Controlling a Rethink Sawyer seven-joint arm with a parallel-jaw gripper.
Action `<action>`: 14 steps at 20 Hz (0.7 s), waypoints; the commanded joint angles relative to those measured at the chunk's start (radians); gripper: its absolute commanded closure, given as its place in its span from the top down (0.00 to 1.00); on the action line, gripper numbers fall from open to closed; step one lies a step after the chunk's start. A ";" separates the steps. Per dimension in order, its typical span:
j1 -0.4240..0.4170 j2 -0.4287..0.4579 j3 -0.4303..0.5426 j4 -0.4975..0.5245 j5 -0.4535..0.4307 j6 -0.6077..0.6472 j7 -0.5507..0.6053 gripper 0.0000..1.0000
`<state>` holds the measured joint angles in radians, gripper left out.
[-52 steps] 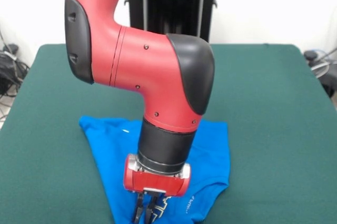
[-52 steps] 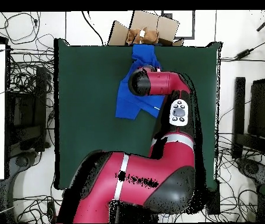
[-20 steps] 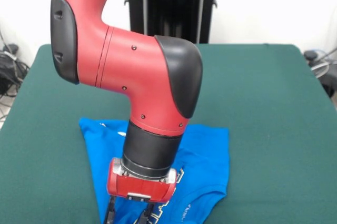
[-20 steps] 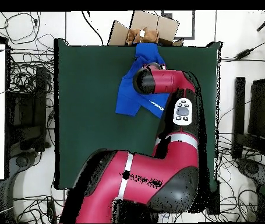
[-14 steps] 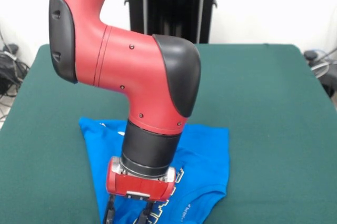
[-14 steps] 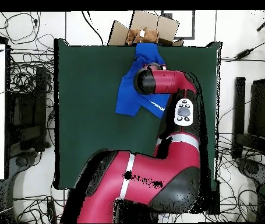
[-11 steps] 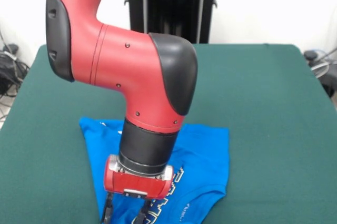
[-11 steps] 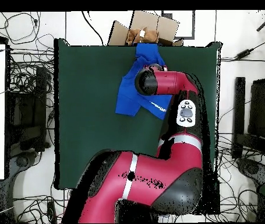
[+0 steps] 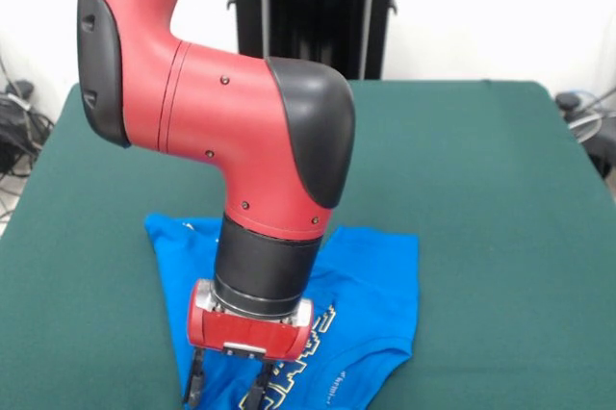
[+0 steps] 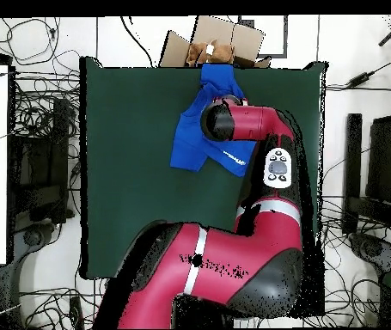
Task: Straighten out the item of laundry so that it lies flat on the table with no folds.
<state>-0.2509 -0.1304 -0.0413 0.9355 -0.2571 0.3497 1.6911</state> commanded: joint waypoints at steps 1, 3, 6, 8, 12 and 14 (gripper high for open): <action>0.001 0.111 0.033 0.199 -0.014 0.221 0.019 1.00; 0.009 0.116 0.024 0.194 -0.017 0.213 0.030 1.00; 0.017 0.123 0.015 0.189 -0.020 0.200 0.043 1.00; 0.020 0.123 0.013 0.192 -0.022 0.188 0.050 1.00; 0.015 0.111 0.014 0.215 -0.019 0.170 0.062 1.00; 0.012 0.102 0.014 0.230 -0.020 0.168 0.063 1.00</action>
<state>-0.2494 -0.1321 -0.0416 0.9392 -0.2573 0.3497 1.6911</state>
